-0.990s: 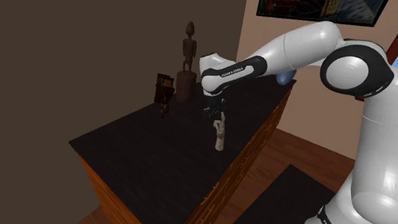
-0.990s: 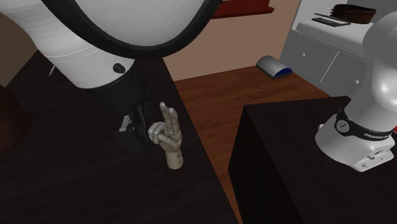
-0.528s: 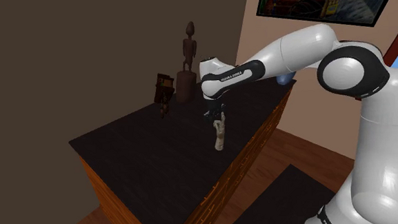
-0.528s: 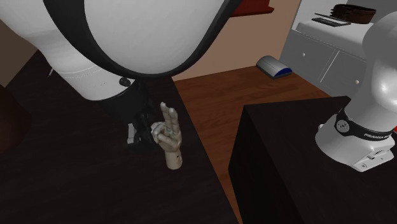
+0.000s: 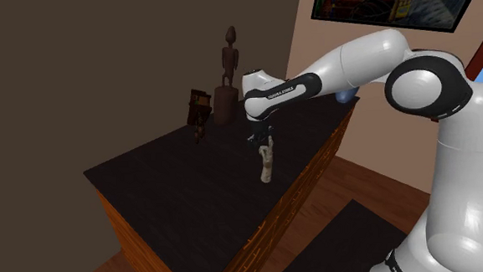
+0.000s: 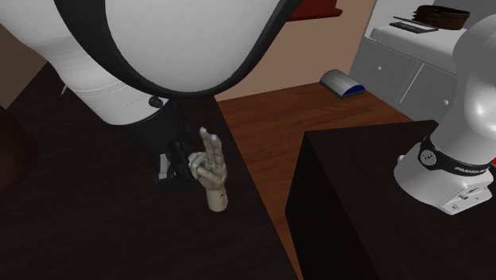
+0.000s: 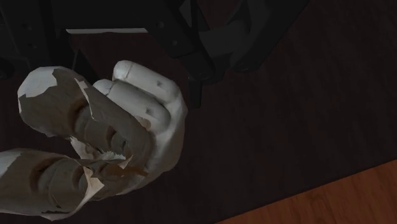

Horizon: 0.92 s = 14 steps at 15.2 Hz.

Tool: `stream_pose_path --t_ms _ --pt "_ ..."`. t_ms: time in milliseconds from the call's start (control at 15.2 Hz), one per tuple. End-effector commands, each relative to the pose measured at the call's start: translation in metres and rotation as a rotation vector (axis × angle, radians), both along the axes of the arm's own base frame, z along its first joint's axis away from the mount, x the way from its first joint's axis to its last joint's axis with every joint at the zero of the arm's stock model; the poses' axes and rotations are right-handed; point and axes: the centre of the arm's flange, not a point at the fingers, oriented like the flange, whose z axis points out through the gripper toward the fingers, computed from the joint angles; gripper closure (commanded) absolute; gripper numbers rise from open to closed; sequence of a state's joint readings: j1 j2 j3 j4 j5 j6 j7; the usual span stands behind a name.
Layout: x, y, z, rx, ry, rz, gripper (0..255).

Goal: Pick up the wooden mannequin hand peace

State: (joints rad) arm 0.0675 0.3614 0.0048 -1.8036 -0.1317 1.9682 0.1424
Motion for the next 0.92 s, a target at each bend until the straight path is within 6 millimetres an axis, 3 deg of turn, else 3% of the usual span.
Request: stream_pose_path --t_ms 0,858 --pt "0.0 0.001 0.004 0.0 0.002 0.0 255" --pt "0.0 0.001 0.073 0.0 0.002 0.0 255"
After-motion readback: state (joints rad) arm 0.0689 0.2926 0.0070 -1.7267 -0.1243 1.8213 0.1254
